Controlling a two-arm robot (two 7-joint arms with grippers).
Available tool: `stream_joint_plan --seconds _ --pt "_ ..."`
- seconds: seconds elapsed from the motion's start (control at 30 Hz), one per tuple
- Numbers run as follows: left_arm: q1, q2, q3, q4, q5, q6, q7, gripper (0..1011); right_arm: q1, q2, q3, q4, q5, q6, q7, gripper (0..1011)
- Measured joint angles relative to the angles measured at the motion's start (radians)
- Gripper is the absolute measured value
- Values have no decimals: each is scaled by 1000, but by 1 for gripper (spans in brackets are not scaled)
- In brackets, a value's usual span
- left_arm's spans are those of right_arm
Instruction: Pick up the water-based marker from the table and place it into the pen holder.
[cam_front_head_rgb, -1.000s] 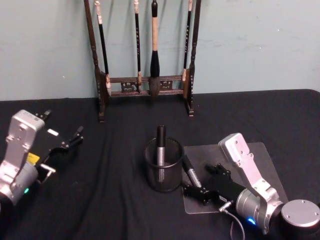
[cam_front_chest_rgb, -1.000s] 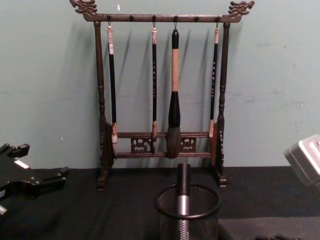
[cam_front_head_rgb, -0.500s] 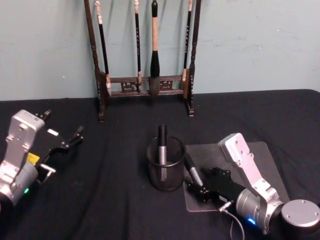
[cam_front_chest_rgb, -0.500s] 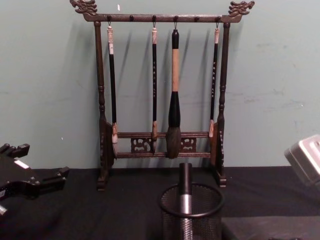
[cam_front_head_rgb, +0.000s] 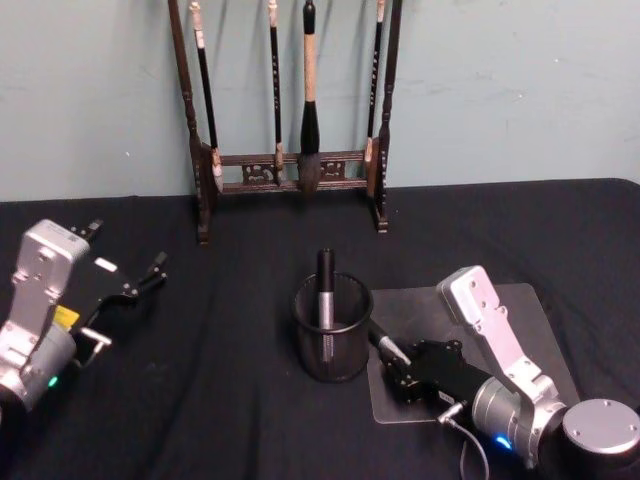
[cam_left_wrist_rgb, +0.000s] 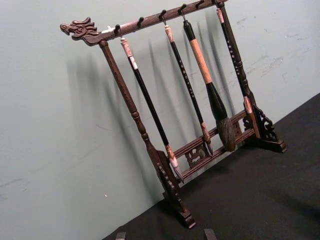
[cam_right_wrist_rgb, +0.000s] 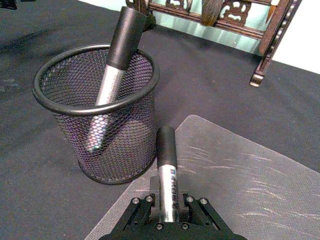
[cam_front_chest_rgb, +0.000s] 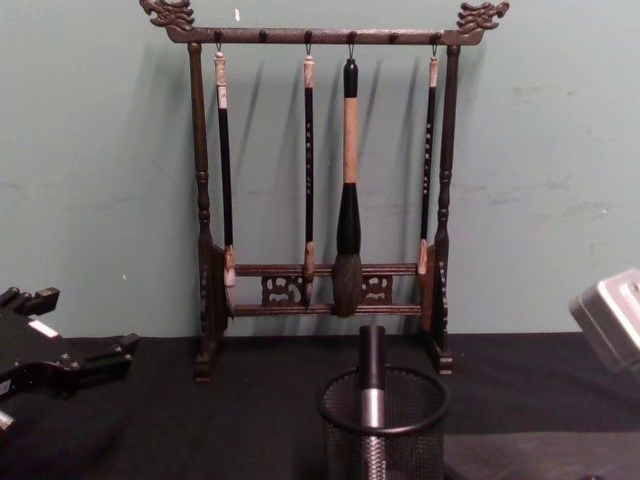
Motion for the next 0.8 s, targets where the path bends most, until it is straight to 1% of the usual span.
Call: stream_joint_plan --seconds 0.23,0.53,0.7,0.8 --pt "0 0 0 0 0 0 0 1009 0 0 2 0 2 0 2 197" --pt "0 0 0 0 0 0 0 1009 -4 -9 26 2 19 -9 -1 197" --pt "0 0 0 0 0 0 0 1009 -9 -12 40 2 32 -43 -2 197" --pt "0 0 0 0 0 0 0 1009 -16 -16 54 -1 49 -81 -1 197"
